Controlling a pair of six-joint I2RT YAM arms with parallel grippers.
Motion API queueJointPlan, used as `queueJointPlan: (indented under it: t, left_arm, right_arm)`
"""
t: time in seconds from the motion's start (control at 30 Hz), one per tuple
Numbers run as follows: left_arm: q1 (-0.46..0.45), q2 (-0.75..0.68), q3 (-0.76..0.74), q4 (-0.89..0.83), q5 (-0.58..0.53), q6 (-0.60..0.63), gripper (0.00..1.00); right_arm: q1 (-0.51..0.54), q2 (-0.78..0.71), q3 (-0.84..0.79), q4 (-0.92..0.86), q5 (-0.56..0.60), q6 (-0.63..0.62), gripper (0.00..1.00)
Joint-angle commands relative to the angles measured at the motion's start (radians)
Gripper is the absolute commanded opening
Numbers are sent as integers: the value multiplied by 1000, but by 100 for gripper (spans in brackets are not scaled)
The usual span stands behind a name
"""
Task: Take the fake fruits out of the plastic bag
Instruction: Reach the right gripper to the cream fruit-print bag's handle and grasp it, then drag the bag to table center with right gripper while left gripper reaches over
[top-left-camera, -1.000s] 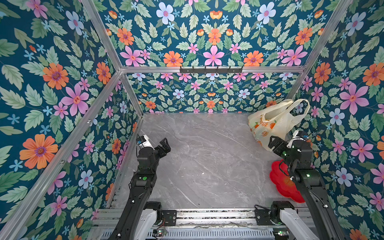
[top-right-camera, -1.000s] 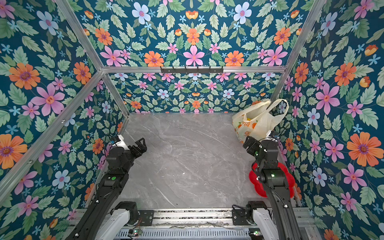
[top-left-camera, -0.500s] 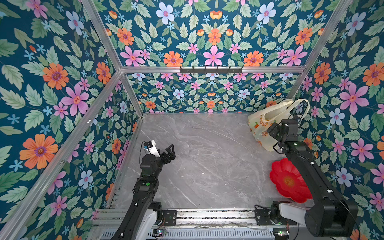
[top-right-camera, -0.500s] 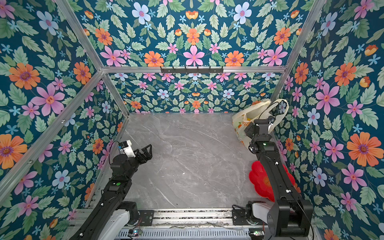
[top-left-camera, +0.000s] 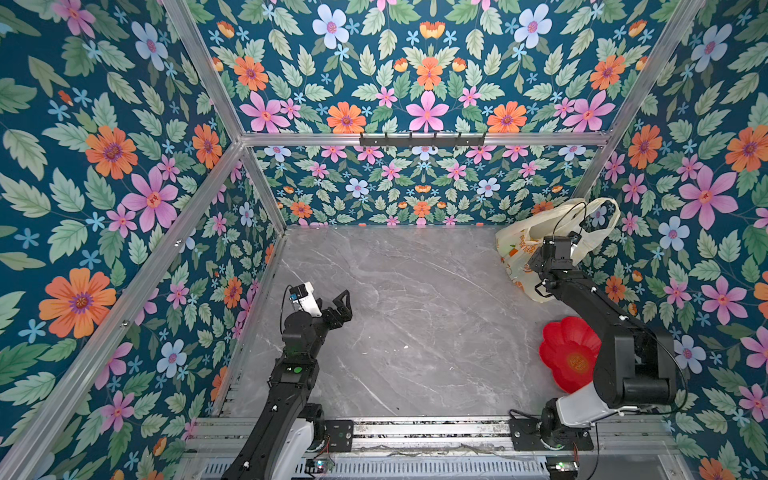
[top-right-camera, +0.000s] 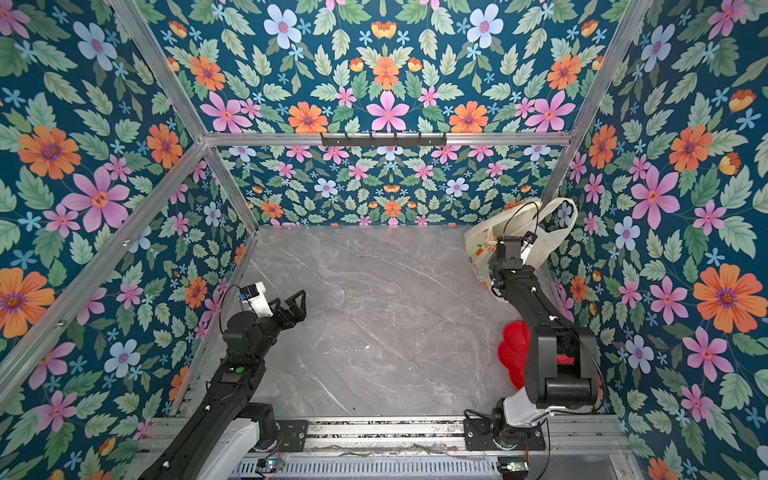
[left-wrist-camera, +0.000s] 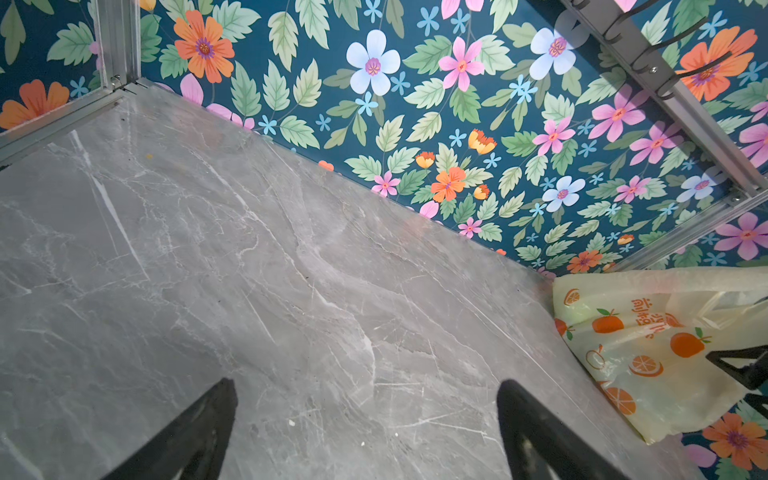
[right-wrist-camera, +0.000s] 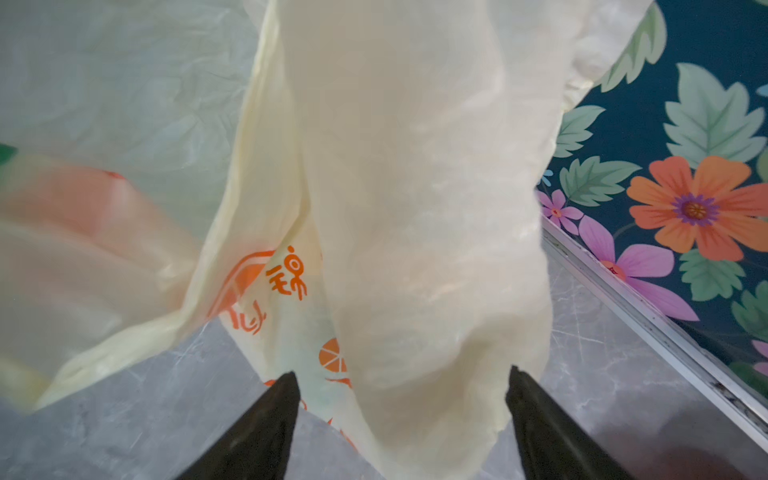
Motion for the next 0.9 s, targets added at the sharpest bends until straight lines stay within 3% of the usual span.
queueJointPlan:
  t: [0.0, 0.13, 0.3, 0.4, 0.6, 0.87]
  left_arm:
    - [0, 9, -6, 42, -1, 14, 100]
    - [0, 19, -10, 50, -9, 19, 100]
    - [0, 16, -16, 49, -31, 22, 100]
    - [0, 13, -16, 43, -44, 22, 100]
    - [0, 3, -16, 17, -89, 20, 100]
    - [0, -30, -24, -29, -205, 18, 100]
  right_arm:
    - [-2, 44, 34, 49, 54, -35, 76]
    - [-6, 132, 87, 45, 95, -62, 63]
    - [-5, 183, 131, 34, 75, -95, 27]
    - [19, 166, 130, 23, 42, -96, 13]
    - [151, 128, 163, -50, 19, -114, 5]
    - [386, 132, 219, -134, -18, -99, 2]
